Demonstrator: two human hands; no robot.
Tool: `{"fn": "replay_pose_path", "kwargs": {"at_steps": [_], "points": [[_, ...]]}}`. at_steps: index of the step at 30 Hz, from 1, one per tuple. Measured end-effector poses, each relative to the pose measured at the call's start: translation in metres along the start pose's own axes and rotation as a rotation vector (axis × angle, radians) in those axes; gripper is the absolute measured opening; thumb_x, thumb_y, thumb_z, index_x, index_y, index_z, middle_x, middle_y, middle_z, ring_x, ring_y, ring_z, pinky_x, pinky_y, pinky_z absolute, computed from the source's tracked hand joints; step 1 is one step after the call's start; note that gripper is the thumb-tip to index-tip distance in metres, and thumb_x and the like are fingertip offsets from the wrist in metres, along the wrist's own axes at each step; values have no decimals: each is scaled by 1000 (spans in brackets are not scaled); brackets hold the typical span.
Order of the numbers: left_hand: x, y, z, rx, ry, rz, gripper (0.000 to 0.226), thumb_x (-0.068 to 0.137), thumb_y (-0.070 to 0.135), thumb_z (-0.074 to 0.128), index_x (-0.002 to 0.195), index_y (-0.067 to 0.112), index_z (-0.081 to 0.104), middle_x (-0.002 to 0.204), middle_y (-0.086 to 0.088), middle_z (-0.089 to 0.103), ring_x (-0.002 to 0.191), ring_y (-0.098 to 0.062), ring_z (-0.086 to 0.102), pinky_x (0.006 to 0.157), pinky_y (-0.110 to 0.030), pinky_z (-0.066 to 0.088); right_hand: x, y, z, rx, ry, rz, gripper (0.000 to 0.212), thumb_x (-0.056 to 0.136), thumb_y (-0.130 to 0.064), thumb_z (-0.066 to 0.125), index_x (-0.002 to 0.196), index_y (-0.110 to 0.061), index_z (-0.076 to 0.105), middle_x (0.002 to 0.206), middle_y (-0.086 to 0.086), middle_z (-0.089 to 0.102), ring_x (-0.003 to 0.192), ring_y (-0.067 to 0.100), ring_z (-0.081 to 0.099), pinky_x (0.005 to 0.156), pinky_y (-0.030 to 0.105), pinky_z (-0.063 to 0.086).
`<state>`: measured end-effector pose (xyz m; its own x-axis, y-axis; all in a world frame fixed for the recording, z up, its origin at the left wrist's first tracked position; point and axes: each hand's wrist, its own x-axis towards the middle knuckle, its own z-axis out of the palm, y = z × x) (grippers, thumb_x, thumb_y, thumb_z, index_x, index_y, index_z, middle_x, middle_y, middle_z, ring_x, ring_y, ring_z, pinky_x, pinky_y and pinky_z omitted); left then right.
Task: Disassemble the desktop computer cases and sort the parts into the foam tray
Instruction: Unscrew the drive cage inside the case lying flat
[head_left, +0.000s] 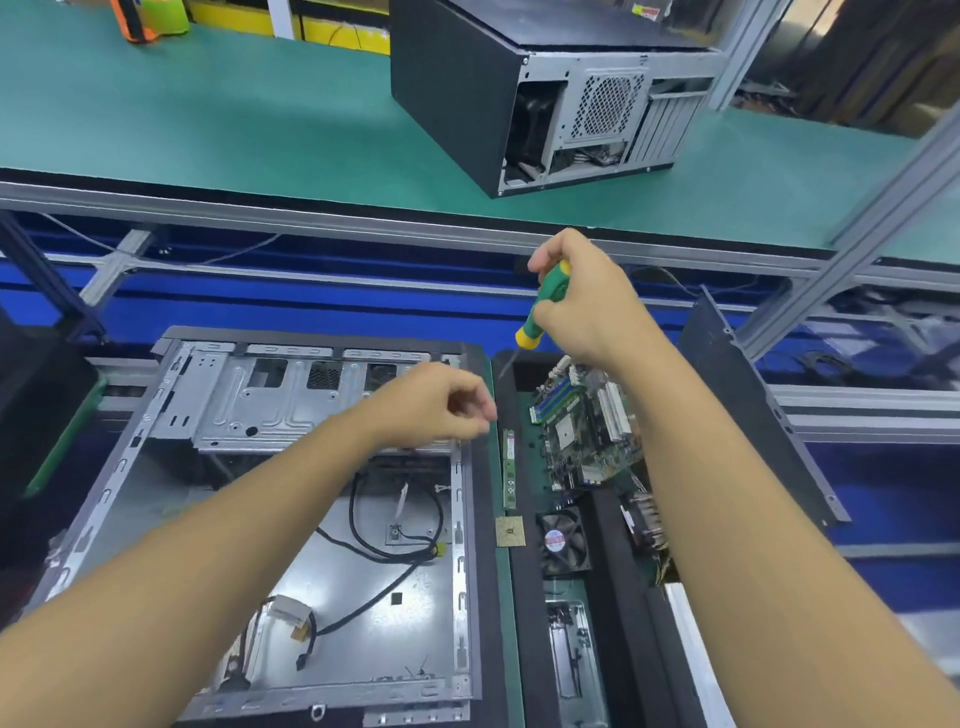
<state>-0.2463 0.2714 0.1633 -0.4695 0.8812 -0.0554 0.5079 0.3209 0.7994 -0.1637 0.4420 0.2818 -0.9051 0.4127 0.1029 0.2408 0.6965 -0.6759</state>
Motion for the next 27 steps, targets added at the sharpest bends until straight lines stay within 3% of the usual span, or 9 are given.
{"fn": "replay_pose_path", "kwargs": {"at_steps": [4, 6, 8, 12, 16, 21, 22, 24, 27], "points": [[-5, 49, 68, 212, -471, 201, 8, 86, 22, 74, 93, 24, 77, 77, 13, 73, 69, 6, 63, 68, -11, 47, -17, 20, -8, -155, -15, 54, 30, 85, -3, 60, 100, -27, 52, 113, 1, 45, 70, 11, 52, 48, 25, 38], [0, 64, 110, 317, -569, 250, 7, 87, 20, 73, 92, 17, 76, 71, 13, 67, 63, 5, 58, 62, -11, 41, -32, 33, -9, -196, -31, 74, 28, 86, -5, 62, 99, -28, 52, 110, 0, 42, 70, 9, 50, 51, 25, 36], [7, 69, 146, 431, -623, 255, 9, 88, 18, 70, 94, 14, 76, 77, 7, 67, 72, -6, 57, 67, -22, 43, -49, 48, -9, -210, -40, 118, 26, 88, -5, 62, 99, -27, 51, 110, 0, 39, 70, 15, 51, 54, 28, 40], [19, 70, 188, 551, -636, 200, 12, 86, 16, 67, 94, 17, 75, 92, 2, 73, 82, -15, 55, 75, -36, 56, -84, 78, -10, -240, -64, 208, 25, 87, -6, 61, 97, -25, 50, 112, 1, 39, 81, 24, 49, 62, 33, 36], [22, 67, 205, 550, -629, 186, 16, 86, 21, 70, 101, 19, 76, 99, 2, 74, 87, -16, 61, 79, -33, 55, -110, 99, -16, -225, -25, 276, 22, 87, -8, 62, 100, -23, 53, 105, 1, 40, 84, 22, 44, 58, 29, 29], [26, 65, 202, 554, -646, 146, 32, 94, 13, 59, 122, 22, 70, 120, 0, 70, 112, -20, 61, 91, -32, 51, -121, 106, -22, -218, 17, 305, 22, 88, -9, 64, 96, -26, 52, 105, -1, 40, 73, 7, 43, 53, 23, 28], [25, 66, 195, 553, -632, 145, 31, 94, 13, 58, 121, 22, 70, 116, 1, 71, 108, -19, 63, 91, -31, 51, -121, 105, -23, -221, 20, 304, 22, 88, -9, 64, 97, -25, 52, 106, 0, 41, 73, 6, 43, 53, 22, 28], [22, 67, 173, 508, -571, 132, 24, 93, 14, 57, 110, 21, 72, 85, 13, 75, 86, -11, 70, 86, -28, 55, -117, 100, -23, -221, 28, 291, 21, 89, -10, 64, 98, -25, 53, 108, 0, 42, 73, 8, 44, 53, 21, 29], [15, 63, 124, 403, -358, 132, 17, 96, 27, 55, 101, 24, 71, 52, 19, 62, 53, 10, 60, 76, -24, 54, -106, 82, -19, -177, 74, 228, 22, 90, -15, 67, 103, -26, 53, 112, 0, 48, 81, 14, 49, 57, 21, 33]]}}
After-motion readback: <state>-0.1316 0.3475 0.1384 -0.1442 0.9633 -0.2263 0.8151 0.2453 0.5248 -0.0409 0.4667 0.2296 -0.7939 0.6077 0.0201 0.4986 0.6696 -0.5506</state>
